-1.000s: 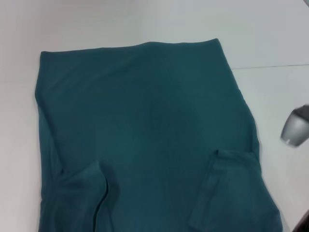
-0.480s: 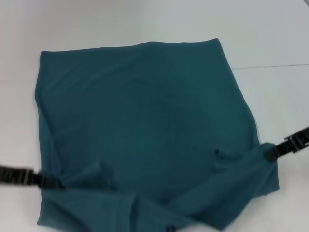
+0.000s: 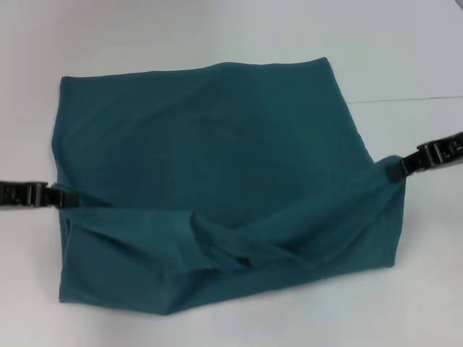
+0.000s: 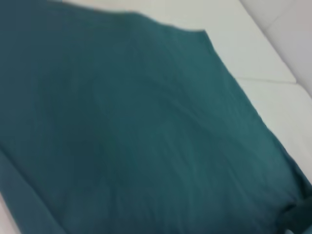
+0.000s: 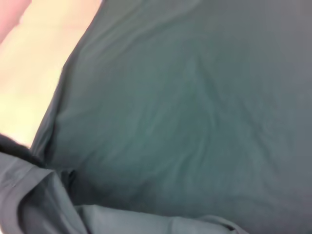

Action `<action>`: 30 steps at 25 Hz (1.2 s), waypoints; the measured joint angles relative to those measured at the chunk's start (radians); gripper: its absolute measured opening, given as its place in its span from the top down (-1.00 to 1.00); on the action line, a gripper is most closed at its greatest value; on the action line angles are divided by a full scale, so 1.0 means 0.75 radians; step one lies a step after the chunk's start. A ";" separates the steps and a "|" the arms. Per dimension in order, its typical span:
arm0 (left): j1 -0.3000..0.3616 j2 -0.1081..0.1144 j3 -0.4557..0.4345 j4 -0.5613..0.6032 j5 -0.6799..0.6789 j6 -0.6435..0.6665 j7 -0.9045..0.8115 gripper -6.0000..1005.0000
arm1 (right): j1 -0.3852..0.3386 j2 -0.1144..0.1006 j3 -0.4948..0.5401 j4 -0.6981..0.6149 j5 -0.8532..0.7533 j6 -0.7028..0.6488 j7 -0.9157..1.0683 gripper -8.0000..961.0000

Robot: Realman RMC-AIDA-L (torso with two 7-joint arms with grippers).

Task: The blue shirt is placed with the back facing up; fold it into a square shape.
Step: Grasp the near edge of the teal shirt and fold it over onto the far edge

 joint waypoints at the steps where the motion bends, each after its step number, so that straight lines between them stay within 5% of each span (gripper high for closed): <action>1: -0.001 0.004 0.000 0.000 -0.014 -0.025 0.005 0.79 | 0.005 -0.006 0.002 0.012 0.000 0.021 0.014 0.82; 9: -0.004 0.008 0.008 -0.005 -0.071 -0.190 0.046 0.78 | 0.044 -0.023 0.002 0.104 0.006 0.235 0.057 0.82; 14: -0.011 -0.015 0.014 -0.011 -0.076 -0.301 0.097 0.77 | 0.059 -0.021 0.000 0.168 0.006 0.420 0.059 0.82; 30: -0.019 -0.125 0.119 -0.028 -0.090 -0.740 0.245 0.75 | 0.019 0.118 -0.001 0.236 0.014 0.916 -0.021 0.81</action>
